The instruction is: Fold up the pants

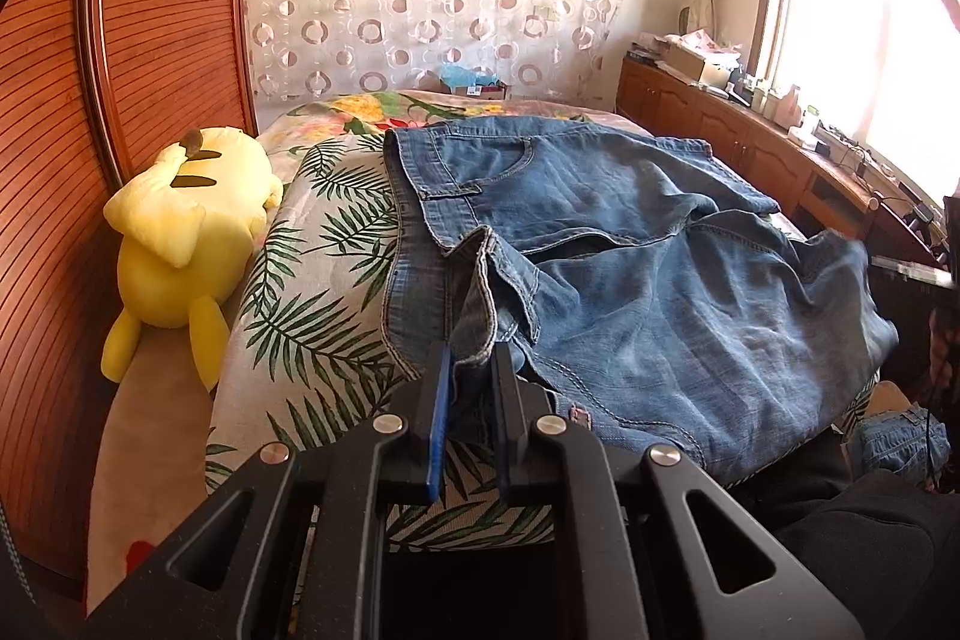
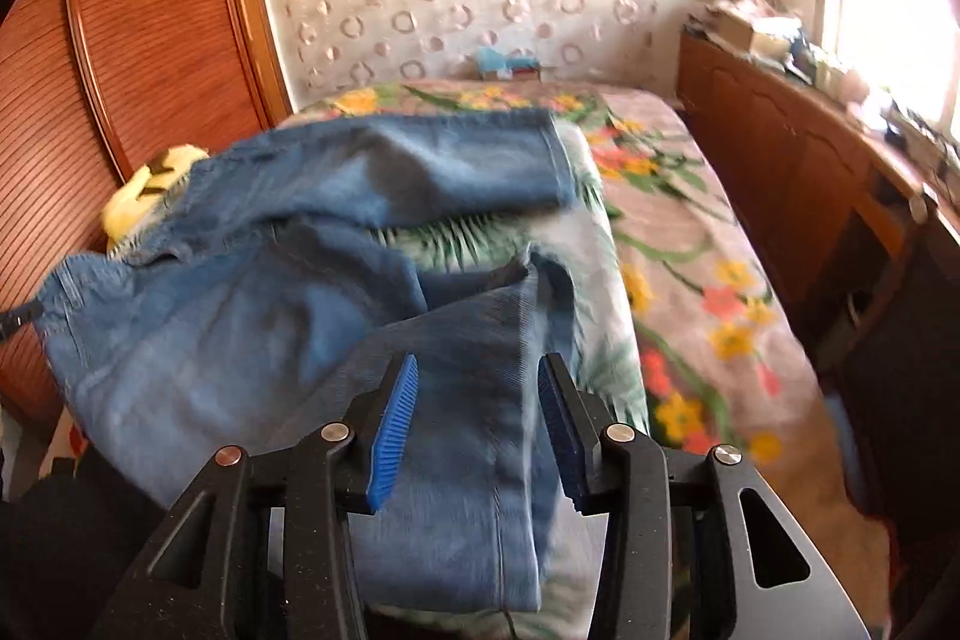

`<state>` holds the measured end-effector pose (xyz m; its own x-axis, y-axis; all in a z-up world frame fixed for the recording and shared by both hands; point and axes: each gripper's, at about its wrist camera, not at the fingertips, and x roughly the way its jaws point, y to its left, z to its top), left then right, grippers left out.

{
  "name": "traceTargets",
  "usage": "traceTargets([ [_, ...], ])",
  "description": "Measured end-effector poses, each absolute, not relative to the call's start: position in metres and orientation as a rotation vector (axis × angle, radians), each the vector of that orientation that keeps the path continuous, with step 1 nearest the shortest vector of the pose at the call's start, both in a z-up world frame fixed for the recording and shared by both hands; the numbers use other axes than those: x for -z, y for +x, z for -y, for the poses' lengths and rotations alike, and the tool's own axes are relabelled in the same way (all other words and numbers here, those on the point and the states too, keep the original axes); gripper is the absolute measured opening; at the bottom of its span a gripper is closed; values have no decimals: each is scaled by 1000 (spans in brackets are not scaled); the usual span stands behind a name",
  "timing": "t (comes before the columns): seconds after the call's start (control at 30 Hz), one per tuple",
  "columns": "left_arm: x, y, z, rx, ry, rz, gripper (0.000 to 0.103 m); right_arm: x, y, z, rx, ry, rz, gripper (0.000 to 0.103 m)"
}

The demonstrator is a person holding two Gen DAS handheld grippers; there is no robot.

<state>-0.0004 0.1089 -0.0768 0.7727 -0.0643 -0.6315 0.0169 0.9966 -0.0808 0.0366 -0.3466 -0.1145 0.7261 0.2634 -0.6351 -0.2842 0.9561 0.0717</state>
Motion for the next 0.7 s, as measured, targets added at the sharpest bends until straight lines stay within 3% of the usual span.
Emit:
traceTargets([
  [0.37, 83, 7, -107, 41, -55, -705, 13, 150, -11, 355, -249, -24, -833, 45],
  [0.53, 78, 4, -110, 43, -72, -679, 13, 136, -14, 344, -235, -42, -844, 44],
  [0.6, 71, 2, -110, 40, -77, -651, 13, 129, -2, 327, -246, -57, -848, 13],
  [0.63, 66, 1, -111, 35, -80, -636, 13, 126, 18, 319, -275, -69, -859, 7],
  [0.7, 58, 1, -113, 26, -86, -617, 13, 118, 18, 316, -296, -108, -853, 7],
])
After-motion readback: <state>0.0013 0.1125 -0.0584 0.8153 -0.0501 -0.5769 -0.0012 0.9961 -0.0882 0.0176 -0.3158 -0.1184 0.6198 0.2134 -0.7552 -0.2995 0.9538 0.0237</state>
